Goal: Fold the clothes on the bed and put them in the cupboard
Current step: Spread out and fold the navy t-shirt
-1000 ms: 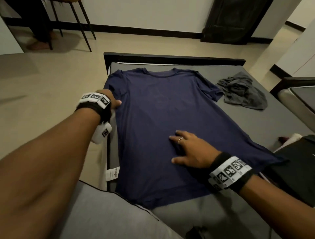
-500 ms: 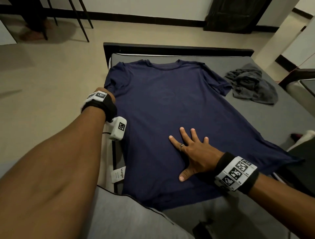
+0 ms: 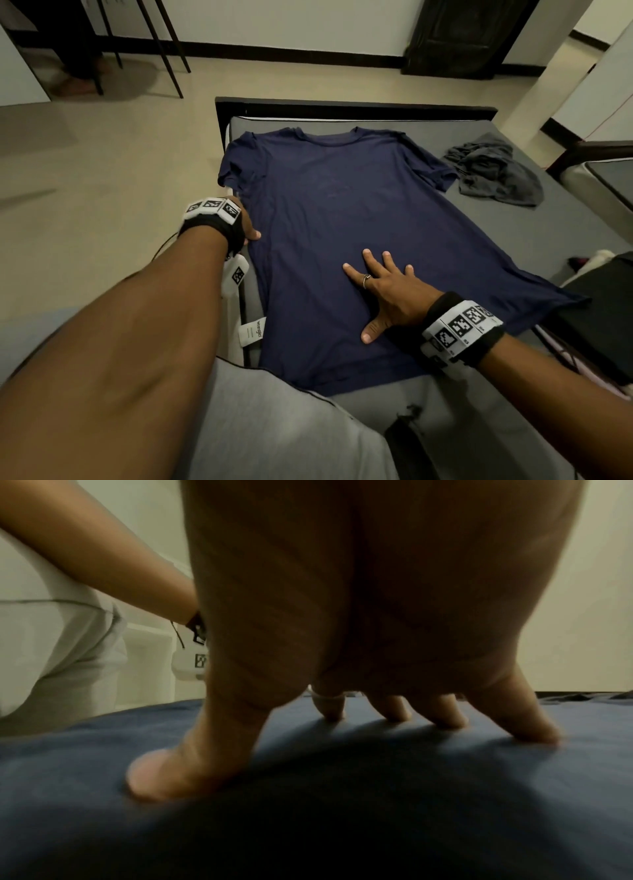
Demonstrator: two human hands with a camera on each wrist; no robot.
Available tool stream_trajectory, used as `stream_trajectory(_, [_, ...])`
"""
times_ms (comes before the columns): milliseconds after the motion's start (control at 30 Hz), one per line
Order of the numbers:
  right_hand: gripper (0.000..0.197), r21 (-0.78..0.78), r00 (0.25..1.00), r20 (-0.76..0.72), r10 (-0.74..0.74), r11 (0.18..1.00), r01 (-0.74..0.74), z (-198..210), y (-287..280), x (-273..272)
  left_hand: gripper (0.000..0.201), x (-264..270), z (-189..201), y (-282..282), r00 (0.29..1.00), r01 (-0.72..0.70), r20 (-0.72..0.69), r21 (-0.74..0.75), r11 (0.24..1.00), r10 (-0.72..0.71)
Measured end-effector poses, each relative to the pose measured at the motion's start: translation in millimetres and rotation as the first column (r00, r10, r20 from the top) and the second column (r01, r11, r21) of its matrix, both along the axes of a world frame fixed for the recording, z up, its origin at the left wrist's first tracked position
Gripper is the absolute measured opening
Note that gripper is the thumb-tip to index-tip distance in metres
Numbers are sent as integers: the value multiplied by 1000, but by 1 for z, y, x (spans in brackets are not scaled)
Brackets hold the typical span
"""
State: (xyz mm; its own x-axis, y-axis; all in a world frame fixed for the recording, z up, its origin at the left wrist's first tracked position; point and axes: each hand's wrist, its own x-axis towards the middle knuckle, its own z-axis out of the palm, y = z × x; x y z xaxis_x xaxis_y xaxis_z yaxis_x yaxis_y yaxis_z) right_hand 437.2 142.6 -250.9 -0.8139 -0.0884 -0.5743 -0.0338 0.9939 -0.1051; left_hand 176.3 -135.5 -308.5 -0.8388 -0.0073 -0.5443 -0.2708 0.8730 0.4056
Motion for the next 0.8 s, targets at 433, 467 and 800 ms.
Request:
stream_trajectory(433, [52,-106,781,-301,548,794,-598,1,-135,35,14,94,75,-5,980,-184,10,436,881,200])
stream_trajectory(467, [51,-76,771,-294,564,791,-607,-5,-139,36,13,97,76,-6,980,-182,13,439,880,197])
stream_trajectory(800, [11,-245,835,-322,445,813,-528,-9,-131,54,93,69,47,4,965,263,25,-88,961,-261])
